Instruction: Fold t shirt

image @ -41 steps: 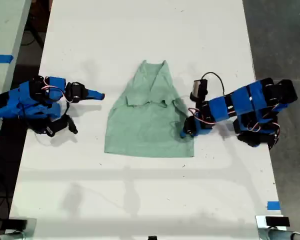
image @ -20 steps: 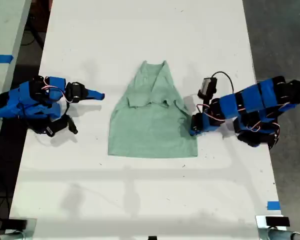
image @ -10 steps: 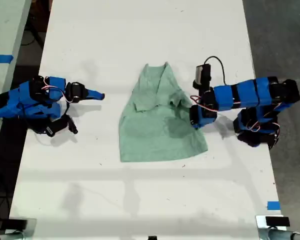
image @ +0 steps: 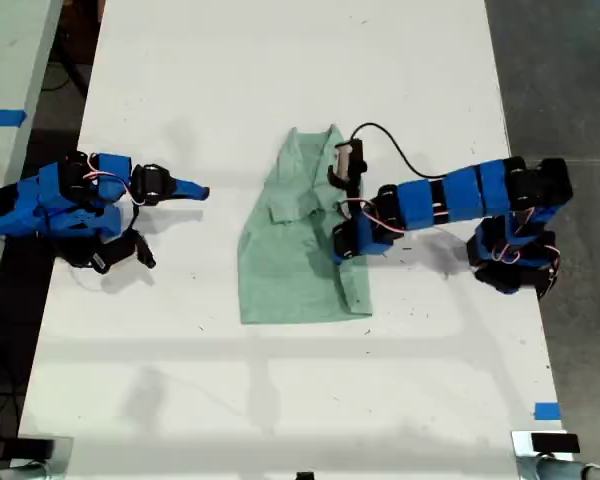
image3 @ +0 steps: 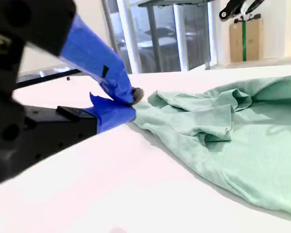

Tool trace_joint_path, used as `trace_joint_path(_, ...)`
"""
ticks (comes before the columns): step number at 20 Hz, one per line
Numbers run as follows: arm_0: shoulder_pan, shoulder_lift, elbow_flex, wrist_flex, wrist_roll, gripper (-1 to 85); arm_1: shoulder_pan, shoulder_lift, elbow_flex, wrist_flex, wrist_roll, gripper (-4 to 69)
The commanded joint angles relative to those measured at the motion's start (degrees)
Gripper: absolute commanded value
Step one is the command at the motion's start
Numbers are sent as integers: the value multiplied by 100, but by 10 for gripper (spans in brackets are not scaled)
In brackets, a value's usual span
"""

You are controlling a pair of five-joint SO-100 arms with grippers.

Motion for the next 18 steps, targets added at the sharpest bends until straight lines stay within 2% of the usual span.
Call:
trace_joint_path(1,79,35,18,-35,-88,0,-26,-176,-861,97,-97,133)
trace_joint_path(2,79,35,18,-35,-88,0,-18,-246,-1063,325,-62,167)
trace_joint_path(3,79,35,18,-35,-88,0,9,-272,-1230,501,-141,280)
trace_joint_path(4,79,35,18,-35,-88,0,26,-281,-1389,729,-167,317)
trace_joint_path(6,79,35,18,-35,-88,0,53,-176,-1600,1143,-185,289)
trace_joint_path(10,79,35,18,-35,-88,0,316,1055,-914,2057,378,76)
trace_joint_path(12,70,35,18,-35,-88,0,422,2373,562,1828,703,10)
trace_joint_path(16,70,35,18,-35,-88,0,536,5915,4403,615,1143,15)
trace_joint_path(18,62,35,18,-35,-88,0,650,7506,5810,457,1011,15)
